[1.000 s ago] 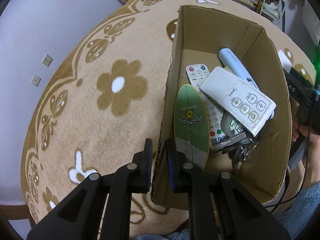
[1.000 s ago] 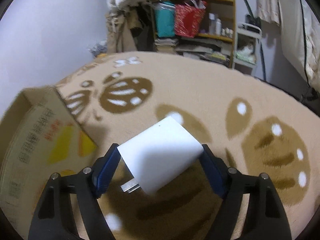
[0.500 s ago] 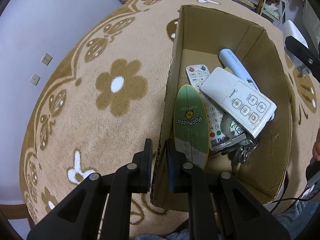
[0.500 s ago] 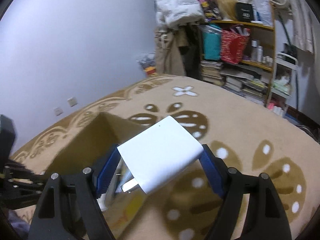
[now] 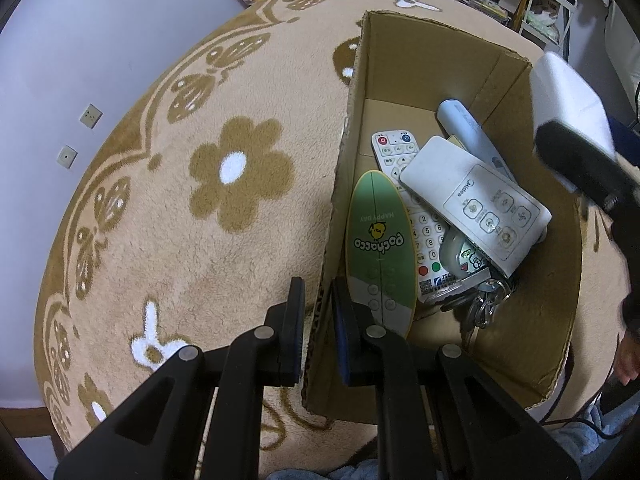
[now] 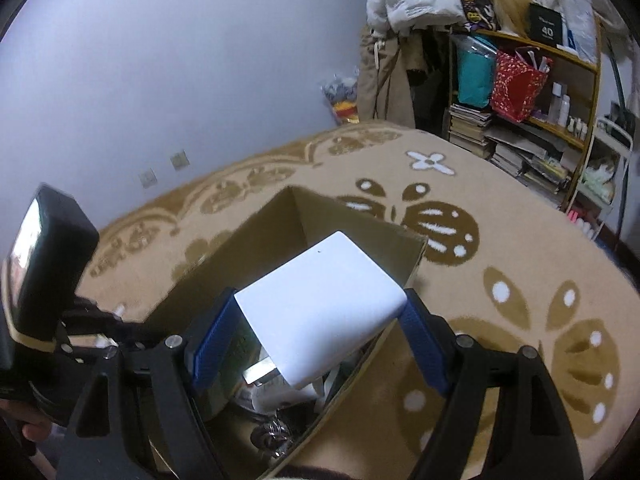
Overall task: Organize rigid objects
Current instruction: 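Carry the white charger with the right tool and release it in the box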
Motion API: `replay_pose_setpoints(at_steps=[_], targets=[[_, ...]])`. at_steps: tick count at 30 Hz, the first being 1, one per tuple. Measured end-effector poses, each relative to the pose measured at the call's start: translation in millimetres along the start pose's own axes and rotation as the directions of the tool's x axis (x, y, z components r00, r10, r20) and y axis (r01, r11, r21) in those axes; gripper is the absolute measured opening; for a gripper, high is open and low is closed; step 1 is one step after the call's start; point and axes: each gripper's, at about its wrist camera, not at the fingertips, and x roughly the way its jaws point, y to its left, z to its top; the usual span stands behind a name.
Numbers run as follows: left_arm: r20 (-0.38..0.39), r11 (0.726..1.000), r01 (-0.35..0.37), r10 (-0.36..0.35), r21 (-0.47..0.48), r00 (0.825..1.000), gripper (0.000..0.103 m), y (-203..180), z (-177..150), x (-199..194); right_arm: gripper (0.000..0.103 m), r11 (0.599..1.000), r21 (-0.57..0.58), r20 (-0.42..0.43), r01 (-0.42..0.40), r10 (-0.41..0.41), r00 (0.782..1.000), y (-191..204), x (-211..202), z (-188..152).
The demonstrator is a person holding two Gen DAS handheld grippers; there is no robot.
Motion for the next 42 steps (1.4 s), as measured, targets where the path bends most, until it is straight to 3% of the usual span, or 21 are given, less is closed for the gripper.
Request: replay_pose_setpoints(at_steps=[12, 22, 30, 42], targets=[[0.004, 1.000, 0.009, -0.009, -0.002, 1.000, 0.014, 0, -3, -2, 0.085, 0.994, -0.095, -0.101, 0.051, -0.060, 0.993, 26, 21, -10], [0.001, 0.999, 0.032, -0.032, -0.021, 0.999, 0.014, 4, -4, -1, 0.085, 0.978, -0.183, -0.129, 0.098, -0.123, 0.984, 41, 31, -17], [0.003, 1.000, 0.023, -0.023, -0.014, 1.000, 0.014, 2, -4, -1, 0.085, 0.990, -0.120, -0.098, 0.076, -0.088, 0.991, 30, 23, -12], [0.023, 0.999, 0.022, -0.021, -0.035, 1.000, 0.020, 7, -7, -10, 0.085, 0.990, -0.094, -0.103, 0.106, -0.115, 0.988, 31, 19, -8]])
